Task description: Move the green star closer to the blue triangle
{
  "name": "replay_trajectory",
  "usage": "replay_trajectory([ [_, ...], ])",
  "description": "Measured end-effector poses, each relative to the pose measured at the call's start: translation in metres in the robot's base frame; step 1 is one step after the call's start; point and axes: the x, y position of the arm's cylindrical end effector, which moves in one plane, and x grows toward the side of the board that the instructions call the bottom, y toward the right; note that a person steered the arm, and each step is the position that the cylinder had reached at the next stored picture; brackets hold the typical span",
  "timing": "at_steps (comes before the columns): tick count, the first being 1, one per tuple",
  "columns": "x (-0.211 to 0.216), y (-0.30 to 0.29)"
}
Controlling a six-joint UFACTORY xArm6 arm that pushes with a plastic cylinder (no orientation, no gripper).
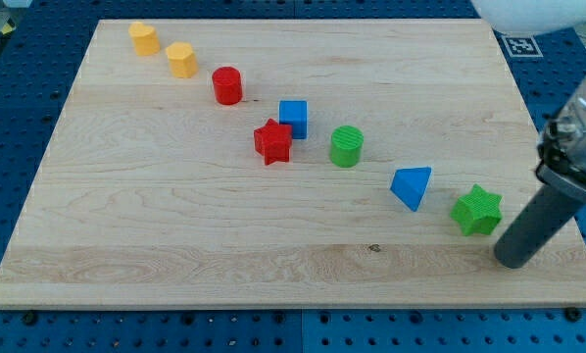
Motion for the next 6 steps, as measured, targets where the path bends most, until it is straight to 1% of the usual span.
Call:
replay_trajectory([
  [3,-0.062,-0.009],
  [4,-0.063,-0.006],
  [5,-0.066,0.014],
  [6,-0.086,0.023],
])
